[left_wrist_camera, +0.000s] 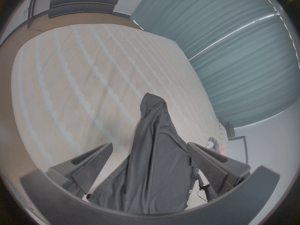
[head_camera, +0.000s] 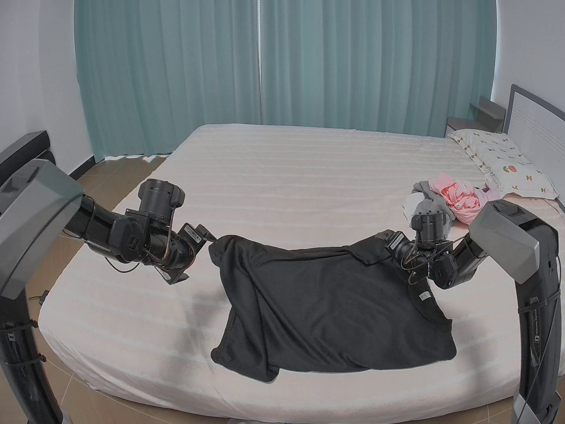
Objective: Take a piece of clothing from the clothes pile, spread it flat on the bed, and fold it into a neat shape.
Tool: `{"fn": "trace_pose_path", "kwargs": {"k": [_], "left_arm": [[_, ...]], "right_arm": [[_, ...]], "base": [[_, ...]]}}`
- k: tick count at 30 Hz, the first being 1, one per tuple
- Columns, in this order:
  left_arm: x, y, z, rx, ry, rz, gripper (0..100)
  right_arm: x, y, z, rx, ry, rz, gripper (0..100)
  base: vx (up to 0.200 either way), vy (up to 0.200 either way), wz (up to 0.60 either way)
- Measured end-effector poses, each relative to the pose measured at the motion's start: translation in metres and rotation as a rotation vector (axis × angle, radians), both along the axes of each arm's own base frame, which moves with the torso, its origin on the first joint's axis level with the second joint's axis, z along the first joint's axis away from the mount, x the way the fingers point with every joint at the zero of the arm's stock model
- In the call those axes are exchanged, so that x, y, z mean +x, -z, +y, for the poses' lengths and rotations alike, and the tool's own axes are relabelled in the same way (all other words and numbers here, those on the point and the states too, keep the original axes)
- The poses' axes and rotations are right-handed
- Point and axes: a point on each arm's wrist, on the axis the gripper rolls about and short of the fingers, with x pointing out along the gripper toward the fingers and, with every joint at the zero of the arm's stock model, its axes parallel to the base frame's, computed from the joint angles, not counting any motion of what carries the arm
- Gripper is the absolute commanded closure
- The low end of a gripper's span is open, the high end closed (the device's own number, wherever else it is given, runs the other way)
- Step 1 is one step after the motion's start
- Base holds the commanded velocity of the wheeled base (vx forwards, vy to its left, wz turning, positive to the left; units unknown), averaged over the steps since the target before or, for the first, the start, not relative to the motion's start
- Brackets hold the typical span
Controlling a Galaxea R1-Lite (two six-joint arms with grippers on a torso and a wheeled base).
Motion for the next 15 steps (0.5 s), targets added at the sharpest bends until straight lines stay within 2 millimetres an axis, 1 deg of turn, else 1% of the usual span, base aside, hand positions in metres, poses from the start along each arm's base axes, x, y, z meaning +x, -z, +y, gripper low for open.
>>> {"fn": "trace_pose_path", "kwargs": {"k": [2, 8, 15], "left_arm": [[-0.008, -0.008, 0.000, -0.015, -0.008, -0.007, 0], [-0.026, -0.024, 0.002, -0.047, -0.023, -0.022, 0], [-0.041, -0.033, 0.006, -0.041, -0.045, -0.029, 0]], "right_arm": [[0.008, 0.002, 0.004, -0.002, -0.002, 0.001, 0], [0.028, 0.011, 0.010, -0.011, -0.002, 0.021, 0], [0.050, 0.018, 0.017, -0.017, -0.004, 0.033, 0]], "base": [[0.000, 0.000, 0.00], [0.000, 0.000, 0.00], [0.000, 0.000, 0.00]]}}
